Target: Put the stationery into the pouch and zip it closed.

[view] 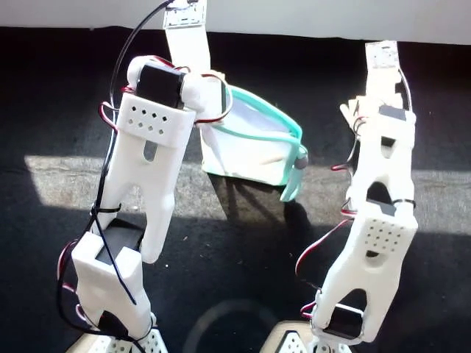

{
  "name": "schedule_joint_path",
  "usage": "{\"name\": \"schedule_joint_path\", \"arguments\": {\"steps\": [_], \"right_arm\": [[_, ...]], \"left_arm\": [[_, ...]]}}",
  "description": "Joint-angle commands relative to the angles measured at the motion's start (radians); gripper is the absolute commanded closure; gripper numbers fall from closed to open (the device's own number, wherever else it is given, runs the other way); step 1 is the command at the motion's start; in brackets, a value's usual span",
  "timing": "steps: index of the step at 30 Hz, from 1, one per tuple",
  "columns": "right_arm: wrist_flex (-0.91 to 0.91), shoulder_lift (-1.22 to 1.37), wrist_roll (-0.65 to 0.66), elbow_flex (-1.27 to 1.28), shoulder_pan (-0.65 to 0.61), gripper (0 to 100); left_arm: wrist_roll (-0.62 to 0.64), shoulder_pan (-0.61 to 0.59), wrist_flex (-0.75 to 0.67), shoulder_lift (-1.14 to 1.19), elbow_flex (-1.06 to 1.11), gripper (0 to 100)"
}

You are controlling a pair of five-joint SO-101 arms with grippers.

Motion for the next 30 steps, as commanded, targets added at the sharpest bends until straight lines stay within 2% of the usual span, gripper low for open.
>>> {"name": "schedule_joint_path", "arguments": {"steps": [1,8,17,19,21,24,30], "right_arm": [[-0.013,0.090,0.021,-0.171,-0.021,81.5],[0.105,0.229,0.020,-0.338,-0.068,81.5],[0.122,0.383,0.025,-0.421,-0.073,82.0],[0.143,0.384,0.025,-0.421,-0.073,88.2],[0.157,0.383,0.025,-0.423,-0.073,99.8],[0.182,0.381,0.023,-0.433,-0.071,99.4],[0.466,0.381,0.020,-0.690,-0.062,99.2]], "left_arm": [[-0.012,0.005,0.006,0.036,0.008,99],[-0.014,0.004,0.005,0.038,0.008,99],[-0.014,0.004,0.005,0.038,0.008,99],[-0.014,0.004,0.005,0.038,0.008,99],[-0.014,0.002,0.005,0.038,0.008,99],[-0.014,0.001,0.005,0.038,0.008,99],[-0.014,-0.002,0.005,0.038,0.008,99]]}}
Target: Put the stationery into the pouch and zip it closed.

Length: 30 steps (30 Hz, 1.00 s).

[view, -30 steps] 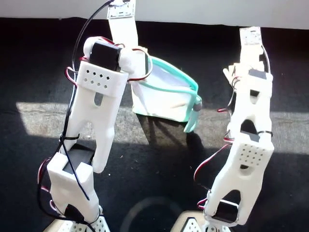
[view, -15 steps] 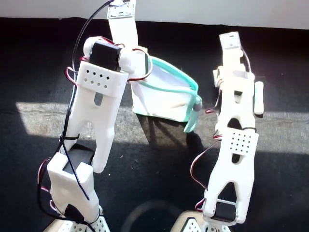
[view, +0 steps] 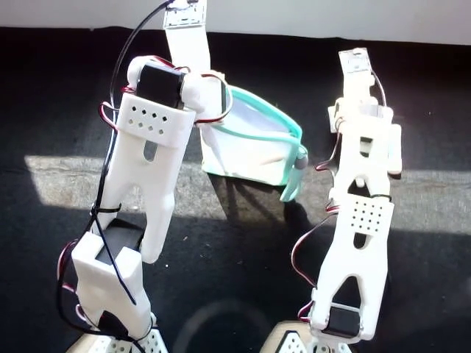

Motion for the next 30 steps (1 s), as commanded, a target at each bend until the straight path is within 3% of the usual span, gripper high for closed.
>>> {"name": "schedule_joint_path", "arguments": {"steps": [1,6,9,12,17,22,30], "right_arm": [[0.226,-0.004,0.008,-0.214,0.001,99.2],[0.570,0.005,0.002,-0.509,-0.013,99.2],[0.719,-0.001,-0.109,-0.665,-0.021,99.2],[0.746,-0.042,-0.207,-0.677,-0.015,99.2],[0.748,-0.165,-0.224,-0.619,0.010,99.2],[0.748,-0.410,-0.224,-0.446,0.010,99.3],[0.742,-0.966,-0.302,0.200,0.002,99.3]], "left_arm": [[-0.014,-0.002,0.005,0.038,0.008,99],[-0.014,0.001,0.005,0.038,0.008,99],[-0.014,0.002,0.005,0.038,0.008,99],[-0.014,0.002,0.005,0.038,0.008,99],[-0.012,0.002,0.005,0.036,0.008,99],[-0.012,0.001,0.005,0.036,0.008,99],[-0.012,0.001,0.005,0.035,0.008,99]]}}
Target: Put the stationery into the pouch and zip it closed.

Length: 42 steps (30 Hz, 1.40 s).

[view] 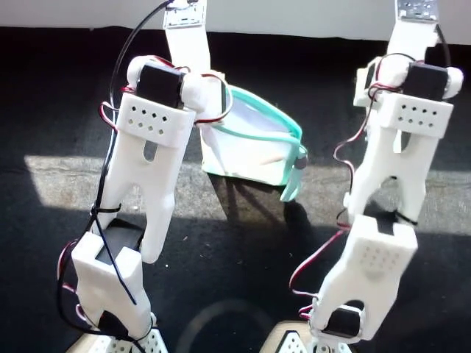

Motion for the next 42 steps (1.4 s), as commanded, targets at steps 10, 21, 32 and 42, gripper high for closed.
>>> {"name": "schedule_joint_path", "arguments": {"steps": [10,21,32,42], "right_arm": [[-0.252,-0.730,-0.028,1.050,0.005,99.3],[-1.159,-0.885,0.101,2.075,0.002,99.3],[-1.302,-0.700,0.152,2.158,0.005,95.8],[-1.225,-0.671,0.155,2.121,0.002,81.8]], "left_arm": [[-0.012,0.002,0.005,0.036,0.008,99],[-0.012,0.002,0.006,0.036,0.008,99],[-0.011,0.004,0.006,0.036,0.008,99],[-0.012,0.002,0.006,0.036,0.008,99]]}}
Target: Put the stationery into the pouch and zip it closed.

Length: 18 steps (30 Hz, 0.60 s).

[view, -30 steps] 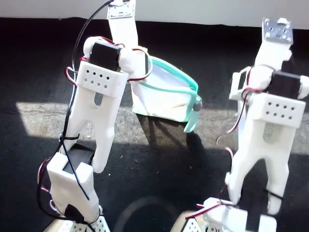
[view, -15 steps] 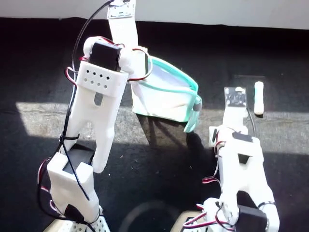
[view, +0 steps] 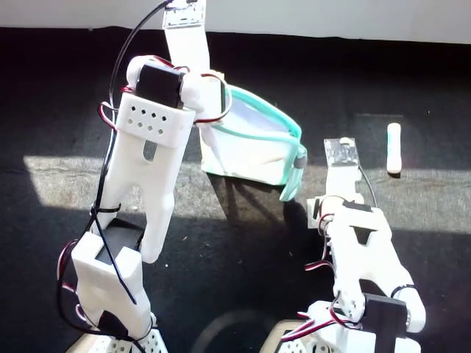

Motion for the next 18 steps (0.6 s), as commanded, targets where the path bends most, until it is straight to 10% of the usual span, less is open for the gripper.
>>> {"name": "schedule_joint_path", "arguments": {"steps": [1,18], "right_arm": [[0.107,0.008,0.011,-0.073,0.016,81.8],[0.845,0.401,0.009,-0.931,-0.021,81.8]], "left_arm": [[-0.012,0.002,0.006,0.036,0.008,99],[-0.012,0.002,0.006,0.036,0.008,99]]}}
